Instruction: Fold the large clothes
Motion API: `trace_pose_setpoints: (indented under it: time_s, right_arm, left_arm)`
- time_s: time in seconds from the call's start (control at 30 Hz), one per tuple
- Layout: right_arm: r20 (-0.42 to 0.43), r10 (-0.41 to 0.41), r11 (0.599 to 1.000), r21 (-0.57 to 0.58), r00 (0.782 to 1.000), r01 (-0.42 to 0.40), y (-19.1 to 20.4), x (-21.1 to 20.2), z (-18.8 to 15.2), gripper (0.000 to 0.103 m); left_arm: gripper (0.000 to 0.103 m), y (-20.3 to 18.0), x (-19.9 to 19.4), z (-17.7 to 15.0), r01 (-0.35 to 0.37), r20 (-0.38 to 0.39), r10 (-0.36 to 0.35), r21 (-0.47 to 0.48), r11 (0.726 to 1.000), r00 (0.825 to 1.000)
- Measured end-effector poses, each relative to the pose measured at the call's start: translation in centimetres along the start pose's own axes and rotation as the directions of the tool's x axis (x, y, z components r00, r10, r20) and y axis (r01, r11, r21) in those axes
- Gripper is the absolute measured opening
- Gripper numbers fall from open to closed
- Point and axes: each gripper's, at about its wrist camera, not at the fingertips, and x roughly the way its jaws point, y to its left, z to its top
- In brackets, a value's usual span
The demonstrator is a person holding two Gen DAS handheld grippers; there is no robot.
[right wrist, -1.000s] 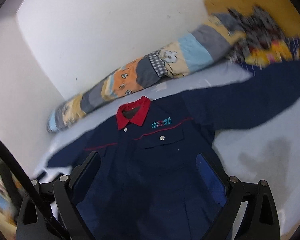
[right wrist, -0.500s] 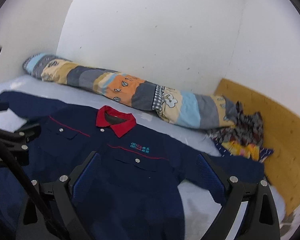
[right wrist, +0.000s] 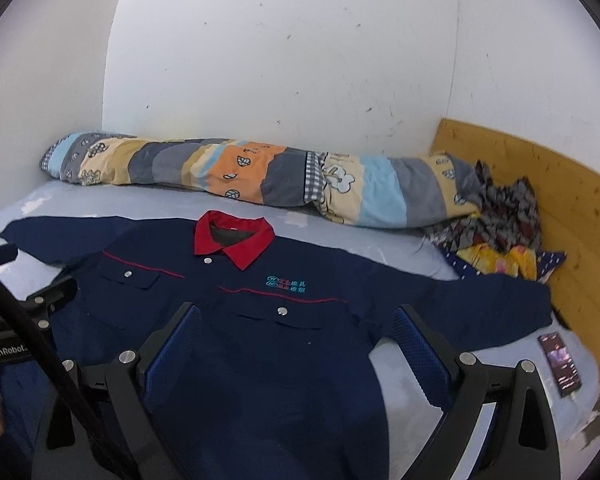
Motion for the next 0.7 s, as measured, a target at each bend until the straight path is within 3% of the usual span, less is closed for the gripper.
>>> trace_pose_setpoints:
  time_s: [0.3,0.43,0.6,0.7]
  right_arm:
    - [-0.006,0.014,0.999,0.030,1.000,-0.014,-0.7,0.1,0.1,0.099]
    - [-0.025,0.052,0.989,0.137,0.998,-0.048,-3.1,0.5,0.3,0.099]
    - [-0.071,0.065,0.945,0.326,0.995,-0.039,-10.1,1.5,0.4,0.099]
    - [-0.097,0.095,0.873,0.486,0.991,-0.036,-16.9,2.5,-0.6,0.099]
  left_arm:
    - [0.103,-0.3,0.0,-0.1,-0.005,0.003,0.005,0.015,1.000,1.000]
    - [0.103,-0.5,-0.1,-0.1,-0.007,0.000,0.007,0.027,1.000,1.000]
    - [0.103,-0.7,-0.1,-0.1,0.006,-0.010,-0.006,0.047,0.999,1.000]
    - [0.103,-0.6,0.1,0.1,0.007,-0.022,-0.006,0.059,0.998,1.000]
